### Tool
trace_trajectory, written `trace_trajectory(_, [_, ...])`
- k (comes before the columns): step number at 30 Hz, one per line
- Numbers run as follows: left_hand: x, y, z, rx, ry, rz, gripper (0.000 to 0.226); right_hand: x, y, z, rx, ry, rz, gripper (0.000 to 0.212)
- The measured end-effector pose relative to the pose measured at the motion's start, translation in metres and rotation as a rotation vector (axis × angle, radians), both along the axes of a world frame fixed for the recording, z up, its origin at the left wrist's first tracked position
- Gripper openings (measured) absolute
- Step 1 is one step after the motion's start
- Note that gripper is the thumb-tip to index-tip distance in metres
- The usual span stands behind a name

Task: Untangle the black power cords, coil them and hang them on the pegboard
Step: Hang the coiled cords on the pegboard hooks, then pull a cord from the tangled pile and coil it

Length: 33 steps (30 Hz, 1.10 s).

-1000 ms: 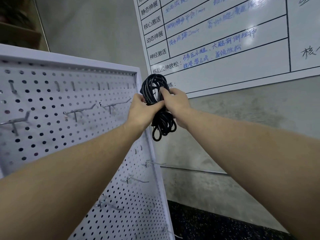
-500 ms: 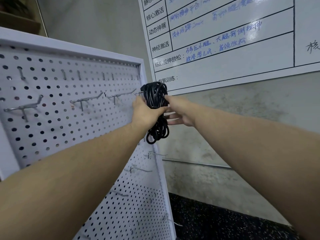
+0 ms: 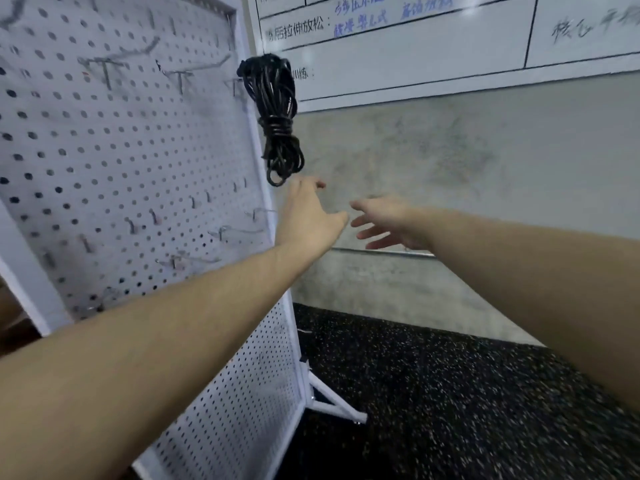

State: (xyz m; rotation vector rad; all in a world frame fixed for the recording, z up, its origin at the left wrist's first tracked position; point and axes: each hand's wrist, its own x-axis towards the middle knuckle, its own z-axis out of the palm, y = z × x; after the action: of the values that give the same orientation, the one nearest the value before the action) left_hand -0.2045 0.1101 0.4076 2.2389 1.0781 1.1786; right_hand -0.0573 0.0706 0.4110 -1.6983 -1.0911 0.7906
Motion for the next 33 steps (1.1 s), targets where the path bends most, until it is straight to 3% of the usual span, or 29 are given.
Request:
trace_trajectory(5, [0.003,-0.015,-0.098,-0.212,0.206,-0.088,0.046,0.004,-0.032,-0.097,-0.195,-0.035,0.005,0.021])
trace_trajectory(14, [-0.025,0.009,-0.295,-0.74,0.59,-0.163,0.042,-0.014,-0.034,-0.301,-0.601,-0.096,0.159,0.032])
trace_trajectory(17, [-0.028,0.02,-0.353,-0.782,0.76,-0.209,0.044,-0.013,-0.029,-0.365,-0.703,-0.149,0.253,0.047])
trace_trajectory(22, [-0.023,0.031,-0.416,-0.821,0.903,-0.328,0.057,-0.009,-0.022,-0.437,-0.817,-0.354,0.395,0.093])
trace_trajectory(24, [-0.019,0.032,-0.432,-0.823,0.94,-0.367,0.063,-0.009,-0.021,-0.455,-0.821,-0.34,0.44,0.098])
trace_trajectory(28, [-0.015,0.035,-0.448,-0.82,0.929,-0.402,0.061,-0.004,-0.016,-0.476,-0.744,-0.288,0.444,0.074])
trace_trajectory(33, [-0.02,0.037,-0.437,-0.809,0.803,-0.395,0.06,0.014,-0.019,-0.46,-0.628,-0.24,0.378,0.038])
